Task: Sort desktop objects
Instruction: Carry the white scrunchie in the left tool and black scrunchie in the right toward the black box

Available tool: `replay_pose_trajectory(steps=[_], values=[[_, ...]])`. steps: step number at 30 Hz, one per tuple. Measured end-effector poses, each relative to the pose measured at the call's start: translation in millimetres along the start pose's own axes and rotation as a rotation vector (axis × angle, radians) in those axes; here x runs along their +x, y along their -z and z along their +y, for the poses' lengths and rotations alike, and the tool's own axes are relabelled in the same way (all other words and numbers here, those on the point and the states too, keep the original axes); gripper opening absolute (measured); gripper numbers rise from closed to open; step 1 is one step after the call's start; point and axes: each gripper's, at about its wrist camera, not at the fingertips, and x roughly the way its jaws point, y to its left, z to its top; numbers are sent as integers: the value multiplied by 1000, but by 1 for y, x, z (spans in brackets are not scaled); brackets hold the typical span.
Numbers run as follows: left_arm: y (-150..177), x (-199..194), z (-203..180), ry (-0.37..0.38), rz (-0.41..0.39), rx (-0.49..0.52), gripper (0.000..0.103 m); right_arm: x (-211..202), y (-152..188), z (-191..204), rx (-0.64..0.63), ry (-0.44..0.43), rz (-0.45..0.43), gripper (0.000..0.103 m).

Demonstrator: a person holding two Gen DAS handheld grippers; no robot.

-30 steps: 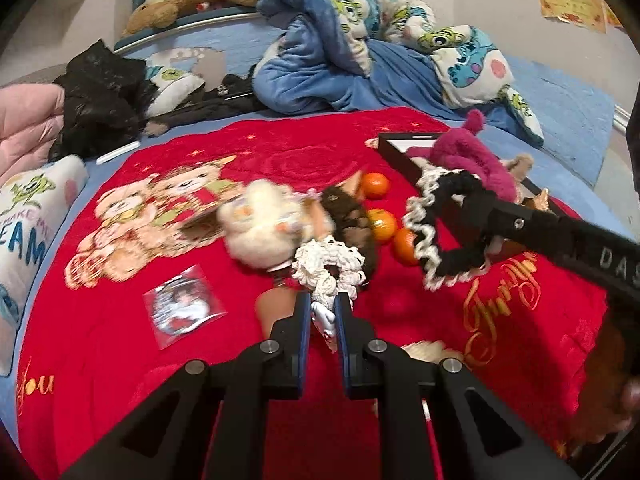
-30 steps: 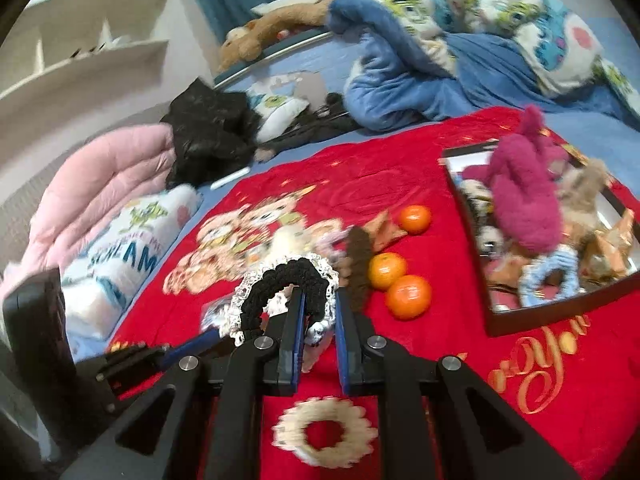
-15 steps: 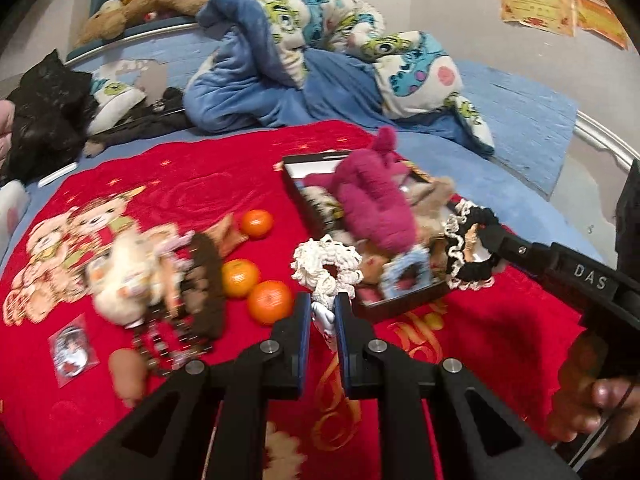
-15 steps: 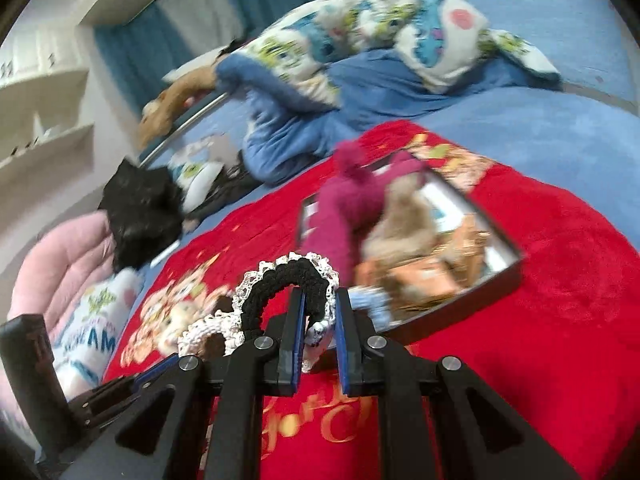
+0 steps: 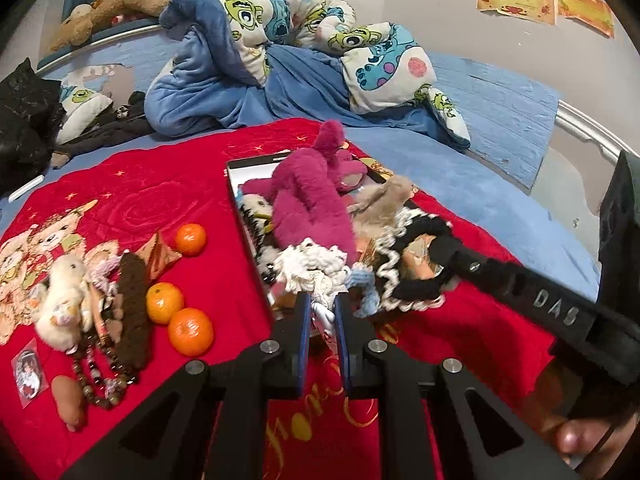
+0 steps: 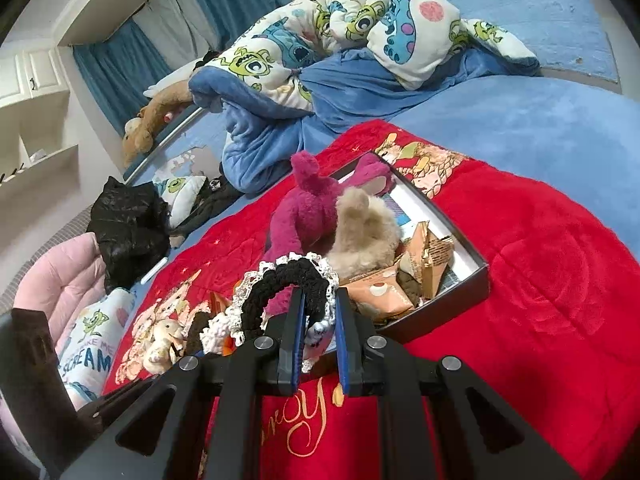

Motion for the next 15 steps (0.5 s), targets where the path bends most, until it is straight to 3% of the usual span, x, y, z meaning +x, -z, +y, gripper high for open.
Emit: replay_pose_trajectory(steps=[15], values=[[-7, 47, 15, -4, 6, 6, 13, 44, -9, -15, 12, 71, 45, 14]])
